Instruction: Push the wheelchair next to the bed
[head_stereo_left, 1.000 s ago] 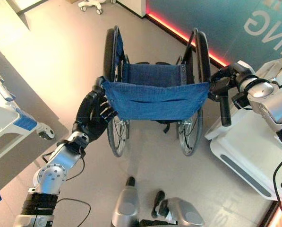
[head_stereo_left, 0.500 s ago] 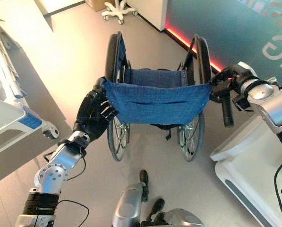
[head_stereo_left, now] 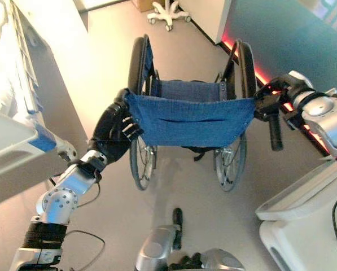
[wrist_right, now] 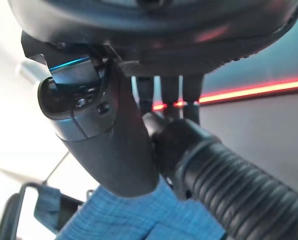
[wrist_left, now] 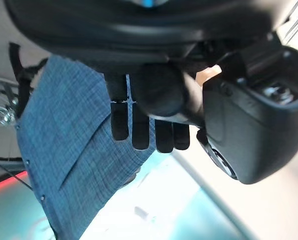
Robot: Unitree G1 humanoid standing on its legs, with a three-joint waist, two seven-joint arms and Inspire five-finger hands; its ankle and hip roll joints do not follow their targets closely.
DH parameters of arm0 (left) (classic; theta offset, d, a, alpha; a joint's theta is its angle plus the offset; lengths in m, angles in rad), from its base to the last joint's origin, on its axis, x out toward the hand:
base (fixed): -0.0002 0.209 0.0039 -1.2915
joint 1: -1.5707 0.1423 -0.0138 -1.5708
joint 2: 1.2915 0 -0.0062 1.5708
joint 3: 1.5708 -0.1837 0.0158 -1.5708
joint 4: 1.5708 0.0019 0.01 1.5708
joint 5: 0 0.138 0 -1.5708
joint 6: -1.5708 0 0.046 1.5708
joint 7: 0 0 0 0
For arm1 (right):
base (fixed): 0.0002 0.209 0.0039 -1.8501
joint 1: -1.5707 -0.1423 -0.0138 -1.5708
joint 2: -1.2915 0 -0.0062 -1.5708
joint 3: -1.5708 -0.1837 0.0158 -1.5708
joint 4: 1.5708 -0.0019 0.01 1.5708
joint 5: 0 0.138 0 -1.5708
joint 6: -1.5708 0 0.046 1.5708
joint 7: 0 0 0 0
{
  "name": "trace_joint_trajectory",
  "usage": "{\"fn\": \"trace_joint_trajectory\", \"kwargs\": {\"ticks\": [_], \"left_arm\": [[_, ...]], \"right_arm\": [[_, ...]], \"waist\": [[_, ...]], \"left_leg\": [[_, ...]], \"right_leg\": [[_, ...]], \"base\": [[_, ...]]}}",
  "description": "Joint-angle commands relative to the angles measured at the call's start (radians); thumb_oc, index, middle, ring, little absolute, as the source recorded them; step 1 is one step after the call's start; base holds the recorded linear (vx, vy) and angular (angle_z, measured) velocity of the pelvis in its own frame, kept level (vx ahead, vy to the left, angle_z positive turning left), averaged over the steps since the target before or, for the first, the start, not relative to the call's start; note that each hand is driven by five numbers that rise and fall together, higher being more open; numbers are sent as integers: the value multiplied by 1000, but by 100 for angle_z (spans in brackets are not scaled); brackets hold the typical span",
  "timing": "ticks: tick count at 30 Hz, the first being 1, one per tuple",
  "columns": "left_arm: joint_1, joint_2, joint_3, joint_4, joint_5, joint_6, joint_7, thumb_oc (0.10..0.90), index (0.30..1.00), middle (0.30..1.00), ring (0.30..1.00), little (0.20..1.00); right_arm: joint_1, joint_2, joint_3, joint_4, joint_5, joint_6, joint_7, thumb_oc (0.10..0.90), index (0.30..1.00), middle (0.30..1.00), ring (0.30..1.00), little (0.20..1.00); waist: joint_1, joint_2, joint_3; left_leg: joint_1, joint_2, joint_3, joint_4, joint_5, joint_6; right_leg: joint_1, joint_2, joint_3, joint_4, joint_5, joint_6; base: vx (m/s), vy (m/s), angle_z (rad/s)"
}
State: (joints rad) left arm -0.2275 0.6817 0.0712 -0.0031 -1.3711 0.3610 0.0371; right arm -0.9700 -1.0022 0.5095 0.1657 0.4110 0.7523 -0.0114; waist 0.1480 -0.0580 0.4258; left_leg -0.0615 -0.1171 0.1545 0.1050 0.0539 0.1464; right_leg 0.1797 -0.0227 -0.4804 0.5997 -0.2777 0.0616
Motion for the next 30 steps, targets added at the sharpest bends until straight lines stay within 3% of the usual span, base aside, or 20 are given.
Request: {"fn": "trace_joint_trajectory", "kwargs": {"ticks": [1,3,4,7,10,13,16,19,22,26,27,30], "left_arm": [[-199,96,38,-164,-166,-233,-147,400,300,300,300,300],[-210,107,32,-156,-179,-238,-147,400,300,300,300,300],[-213,111,27,-149,-184,-247,-151,400,300,300,300,300],[-208,101,13,-155,-175,-274,-142,400,300,300,300,300],[-203,77,3,-163,-154,-295,-129,400,300,300,300,300],[-204,69,14,-168,-143,-295,-125,400,300,300,300,300],[-210,79,18,-170,-134,-295,-124,400,300,300,300,300],[-215,73,13,-180,-116,-292,-116,400,300,300,300,300],[-220,62,-2,-169,-102,-292,-121,400,300,300,300,300],[-201,53,6,-183,-96,-299,-106,400,300,300,300,300],[-180,48,17,-190,-92,-299,-109,400,300,300,300,300],[-144,47,32,-210,-78,-309,-111,400,300,300,300,300]], "right_arm": [[-54,192,38,21,42,-238,20,400,300,300,300,300],[-46,168,32,10,48,-242,26,400,300,300,300,300],[-37,148,26,4,50,-253,35,400,300,300,300,300],[-36,127,24,-11,46,-260,47,400,300,300,300,300],[-66,128,39,-15,54,-245,48,400,300,300,300,300],[-94,148,55,-27,54,-213,34,400,300,300,300,300],[-97,166,43,-55,59,-187,14,400,300,300,300,300],[-92,164,35,-77,76,-174,-3,400,300,300,300,300],[-114,144,46,-75,113,-161,-7,400,300,300,300,300],[-128,133,77,-66,145,-169,-9,400,300,300,300,300],[-121,131,84,-72,142,-172,-11,400,300,300,300,300],[-101,125,85,-86,136,-183,-19,400,300,300,300,300]], "waist": [[131,-47,-309],[122,-37,-315],[113,-29,-309],[100,-9,-297],[90,2,-288],[72,8,-287],[55,-4,-279],[42,-18,-278],[26,-34,-288],[21,-55,-302],[25,-61,-300],[34,-62,-285]], "left_leg": [[-6,-30,47,56,-118,-87],[-18,-23,18,75,-114,-103],[-24,-14,-6,109,-124,-123],[-41,0,-57,163,-134,-151],[-21,5,-111,177,-155,-167],[35,16,-152,147,-179,-164],[79,42,-169,139,-225,-163],[92,66,-199,163,-252,-170],[90,92,-240,215,-238,-187],[73,144,-229,323,-140,-210],[41,144,-228,433,-97,-215],[-34,118,-215,625,-55,-214]], "right_leg": [[11,-32,117,-117,301,144],[16,-41,125,-182,253,111],[21,-57,125,-250,181,75],[0,-83,151,-364,142,44],[-34,-121,185,-455,173,52],[-119,-166,250,-516,270,91],[-184,-191,310,-561,364,127],[-204,-168,353,-545,350,129],[-197,-120,381,-522,305,99],[-181,-57,345,-506,252,31],[-171,-44,332,-511,250,8],[-147,-27,307,-515,246,-22]], "base": [[98,-2,71],[96,-17,43],[102,-40,11],[109,-39,37],[153,-67,126],[188,-139,71],[291,-276,43],[331,-289,61],[359,-294,90],[292,-316,64],[238,-330,49],[175,-248,52]]}}
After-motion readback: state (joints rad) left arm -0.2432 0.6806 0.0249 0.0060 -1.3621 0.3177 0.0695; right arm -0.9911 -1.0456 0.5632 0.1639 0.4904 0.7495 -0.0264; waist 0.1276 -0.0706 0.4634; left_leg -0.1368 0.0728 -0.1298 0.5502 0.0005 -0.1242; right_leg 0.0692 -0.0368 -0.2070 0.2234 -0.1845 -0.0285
